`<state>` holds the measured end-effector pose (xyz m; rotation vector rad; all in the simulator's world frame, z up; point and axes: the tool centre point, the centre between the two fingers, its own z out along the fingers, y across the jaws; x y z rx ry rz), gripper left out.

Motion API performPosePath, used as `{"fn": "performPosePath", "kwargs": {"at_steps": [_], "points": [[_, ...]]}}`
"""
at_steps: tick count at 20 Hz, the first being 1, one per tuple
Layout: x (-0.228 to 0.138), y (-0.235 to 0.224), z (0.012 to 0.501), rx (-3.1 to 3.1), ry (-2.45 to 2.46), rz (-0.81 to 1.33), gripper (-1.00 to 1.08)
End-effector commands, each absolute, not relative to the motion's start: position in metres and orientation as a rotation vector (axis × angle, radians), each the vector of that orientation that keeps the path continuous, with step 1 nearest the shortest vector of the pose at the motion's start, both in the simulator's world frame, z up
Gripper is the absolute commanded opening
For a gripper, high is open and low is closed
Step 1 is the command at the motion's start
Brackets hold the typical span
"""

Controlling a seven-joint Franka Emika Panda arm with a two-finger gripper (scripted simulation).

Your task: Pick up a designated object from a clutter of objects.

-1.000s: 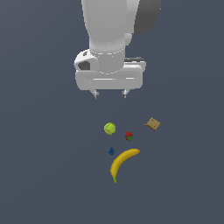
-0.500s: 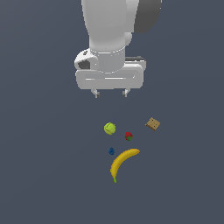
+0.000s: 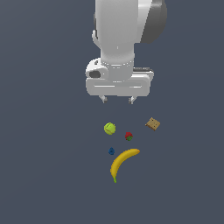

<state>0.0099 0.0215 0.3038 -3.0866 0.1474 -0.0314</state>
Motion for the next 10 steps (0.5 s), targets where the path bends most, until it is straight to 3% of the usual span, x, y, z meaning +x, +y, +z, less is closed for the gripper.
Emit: {"fn": "performPosePath", "kwargs": {"at_steps": [1, 10], "points": [[0.011, 0.032, 0.293, -3.085, 0.188, -0.027, 1.0], [0.011, 0.082, 0.244, -3.073, 0.388, -0.011, 1.0]]}}
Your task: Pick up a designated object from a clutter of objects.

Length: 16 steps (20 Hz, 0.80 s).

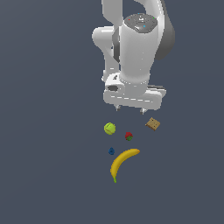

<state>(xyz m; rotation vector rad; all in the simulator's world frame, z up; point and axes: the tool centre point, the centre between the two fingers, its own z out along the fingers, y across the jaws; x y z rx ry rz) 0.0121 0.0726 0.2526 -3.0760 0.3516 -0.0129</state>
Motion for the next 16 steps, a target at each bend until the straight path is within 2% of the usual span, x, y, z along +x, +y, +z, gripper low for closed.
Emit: {"fn": "performPosePath", "kwargs": {"at_steps": [1, 16], "points": [[0.011, 0.087, 0.238, -3.071, 0.411, -0.009, 1.0], [-0.013, 0.17, 0.153, -3.024, 0.753, 0.007, 1.0]]}}
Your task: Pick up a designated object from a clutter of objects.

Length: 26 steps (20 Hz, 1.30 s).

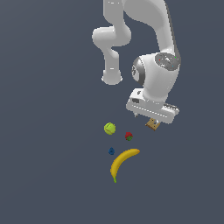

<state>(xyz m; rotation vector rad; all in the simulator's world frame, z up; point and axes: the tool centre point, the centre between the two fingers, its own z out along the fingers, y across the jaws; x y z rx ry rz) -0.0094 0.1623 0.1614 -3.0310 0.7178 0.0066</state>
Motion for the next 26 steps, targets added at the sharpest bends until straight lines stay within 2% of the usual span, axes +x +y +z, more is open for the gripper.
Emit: {"fn": "performPosePath", "kwargs": {"at_steps": [1, 14, 26], "points": [[-0.016, 0.176, 0.147, -3.02, 0.776, 0.007, 1.0], [-0.054, 0.232, 0.083, -2.958, 1.039, 0.004, 1.0], [-0.071, 0.249, 0.061, -2.931, 1.131, 0.0, 1.0]]}}
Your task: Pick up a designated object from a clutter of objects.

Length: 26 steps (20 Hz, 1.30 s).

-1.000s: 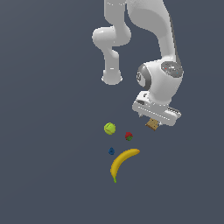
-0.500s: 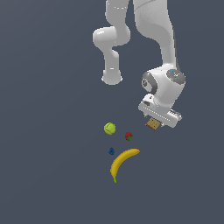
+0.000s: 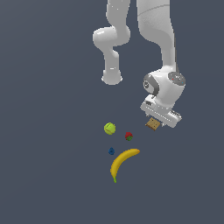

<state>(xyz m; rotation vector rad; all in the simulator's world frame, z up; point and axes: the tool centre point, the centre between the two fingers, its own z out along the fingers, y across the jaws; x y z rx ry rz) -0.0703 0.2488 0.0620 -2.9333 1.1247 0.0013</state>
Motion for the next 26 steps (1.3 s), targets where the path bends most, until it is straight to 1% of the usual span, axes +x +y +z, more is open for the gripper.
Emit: {"fn": "performPosePath", "kwargs": {"at_steps": [1, 6, 15, 21, 22, 26], "points": [[-0.071, 0.25, 0.061, -2.931, 1.131, 0.0, 1.0], [-0.071, 0.249, 0.057, -2.933, 1.127, 0.001, 1.0], [-0.072, 0.249, 0.02, -2.931, 1.131, 0.0, 1.0], [-0.072, 0.25, 0.011, -2.931, 1.131, 0.0, 1.0], [-0.072, 0.25, 0.011, -2.931, 1.131, 0.0, -1.0], [-0.072, 0.25, 0.011, -2.931, 1.131, 0.0, -1.0]]}}
